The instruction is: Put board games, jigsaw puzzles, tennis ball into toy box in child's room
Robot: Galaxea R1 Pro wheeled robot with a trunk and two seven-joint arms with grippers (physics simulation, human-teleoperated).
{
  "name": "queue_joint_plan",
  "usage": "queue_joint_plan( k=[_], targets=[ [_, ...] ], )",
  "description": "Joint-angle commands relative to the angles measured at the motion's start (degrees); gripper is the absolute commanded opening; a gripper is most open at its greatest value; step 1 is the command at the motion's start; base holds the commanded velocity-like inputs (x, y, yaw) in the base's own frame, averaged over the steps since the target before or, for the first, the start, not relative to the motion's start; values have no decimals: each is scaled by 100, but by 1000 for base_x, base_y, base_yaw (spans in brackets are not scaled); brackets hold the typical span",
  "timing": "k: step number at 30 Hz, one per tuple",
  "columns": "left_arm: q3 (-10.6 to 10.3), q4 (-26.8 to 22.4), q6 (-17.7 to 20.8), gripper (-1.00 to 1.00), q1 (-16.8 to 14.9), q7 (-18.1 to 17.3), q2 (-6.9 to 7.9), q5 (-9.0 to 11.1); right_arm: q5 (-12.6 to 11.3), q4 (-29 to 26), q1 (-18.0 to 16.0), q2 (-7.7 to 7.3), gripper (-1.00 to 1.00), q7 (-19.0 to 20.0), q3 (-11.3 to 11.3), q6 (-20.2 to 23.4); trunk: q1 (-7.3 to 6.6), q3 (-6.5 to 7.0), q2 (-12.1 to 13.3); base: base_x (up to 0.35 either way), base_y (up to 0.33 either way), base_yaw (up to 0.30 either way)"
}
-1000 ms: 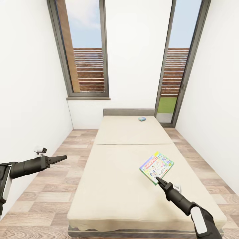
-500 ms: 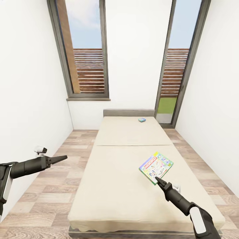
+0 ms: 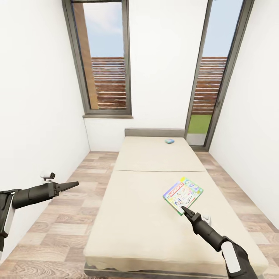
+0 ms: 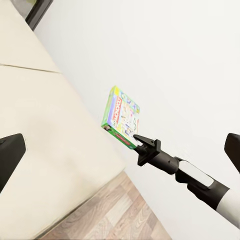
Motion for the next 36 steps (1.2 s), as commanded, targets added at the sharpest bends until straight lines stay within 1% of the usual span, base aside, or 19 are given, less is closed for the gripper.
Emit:
queue_joint_plan(
  k=[1,3,11,23,27,36],
  targets=[
    [-1,0,59,100,-4,-20,1,-1,-6,-3,-7,6,-100,13,-21,33,0,-4,-5,0,0,240],
    [-4,0,57,100,-4,-20,-4,2,-6,-3,-7,6,-100,12,-20,32,0,3,-5,0,0,251],
    [-9,0,81,100,-4,-20,-39,0,-6,-2,-8,6,-100,8,-20,30,-175,176,316,0,0,262],
    [-21,-1,95,100,-4,-20,-43,-3,-6,6,-8,6,-100,1,-25,22,-439,437,798,0,0,266],
    [-56,0,96,100,-4,-20,-85,-7,-6,6,-8,6,-100,-1,-24,21,-527,524,958,0,0,266],
    [-55,0,39,100,38,-20,-137,-7,-5,6,-9,6,-100,-1,-29,21,-527,559,958,0,-1,266]
  ],
)
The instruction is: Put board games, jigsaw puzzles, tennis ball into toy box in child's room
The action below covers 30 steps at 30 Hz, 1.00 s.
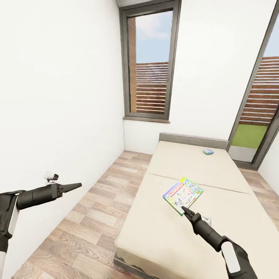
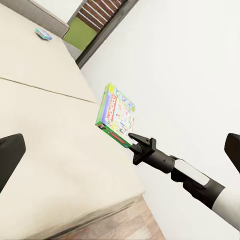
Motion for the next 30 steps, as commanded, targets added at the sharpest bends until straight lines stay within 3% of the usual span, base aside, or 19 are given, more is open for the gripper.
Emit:
queue_joint_plan(
  k=[1,25,30],
  targets=[
    [0,1,59,100,-1,-21,0,0,-30,-5,-7,6,-100,12,-22,44,1,-3,-6,0,-37,266],
    [6,-19,57,100,27,-21,-18,23,-30,3,-7,6,-100,10,-18,22,1,101,-6,-74,-182,266],
    [-9,-97,111,100,32,-21,-9,10,-30,4,-5,6,-100,11,-16,19,-109,214,195,-2,-7,266]
  ],
)
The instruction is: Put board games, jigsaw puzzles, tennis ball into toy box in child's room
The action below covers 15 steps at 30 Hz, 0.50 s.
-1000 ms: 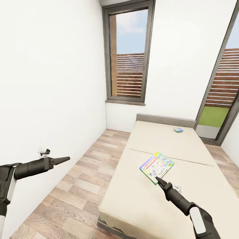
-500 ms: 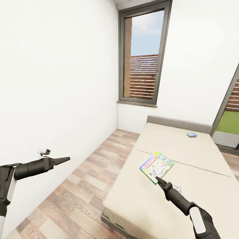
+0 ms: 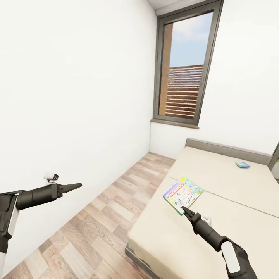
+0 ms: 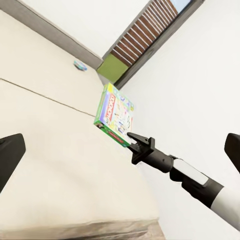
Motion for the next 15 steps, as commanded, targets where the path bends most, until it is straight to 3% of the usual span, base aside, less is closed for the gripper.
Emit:
queue_joint_plan(
  k=[1,15],
  targets=[
    [-4,-2,67,100,-4,-20,0,-8,-6,-3,-7,6,-100,13,-24,36,-22,15,36,0,-1,266],
    [-7,-4,69,100,-4,-20,-11,-14,-6,-3,-6,6,-100,14,-28,42,-285,298,517,0,0,266]
  ],
)
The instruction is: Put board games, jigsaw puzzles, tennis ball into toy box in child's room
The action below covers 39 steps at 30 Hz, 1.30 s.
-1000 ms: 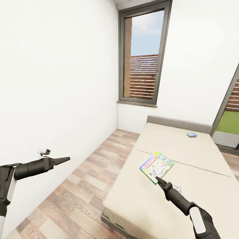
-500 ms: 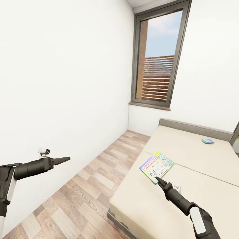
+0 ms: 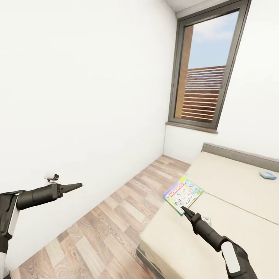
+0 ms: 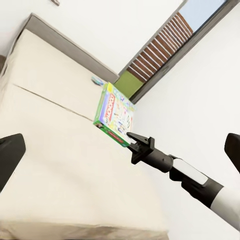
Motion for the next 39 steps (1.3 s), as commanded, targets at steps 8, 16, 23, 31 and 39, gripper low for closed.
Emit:
queue_joint_plan(
  k=[8,16,23,31,39],
  targets=[
    [12,13,21,100,-5,-20,-92,-7,-27,-5,-7,6,-100,13,-22,43,1,30,-7,-9,0,266],
    [5,-2,0,100,-5,-20,-162,-5,-27,-5,-9,6,-100,13,-22,43,1,61,-7,-186,-31,208],
    [2,-2,-3,100,-5,-20,-168,-4,-27,-5,-8,6,-100,12,-22,43,1,108,-7,-28,-20,158],
    [0,-1,-10,100,-5,-20,-181,-8,-27,-5,-6,6,-100,7,-19,41,1,171,-7,-1,-1,179],
    [-9,6,-11,100,-5,-20,-186,-37,-22,-5,-8,10,-100,-6,-15,26,1,235,-7,0,0,180]
  ],
)
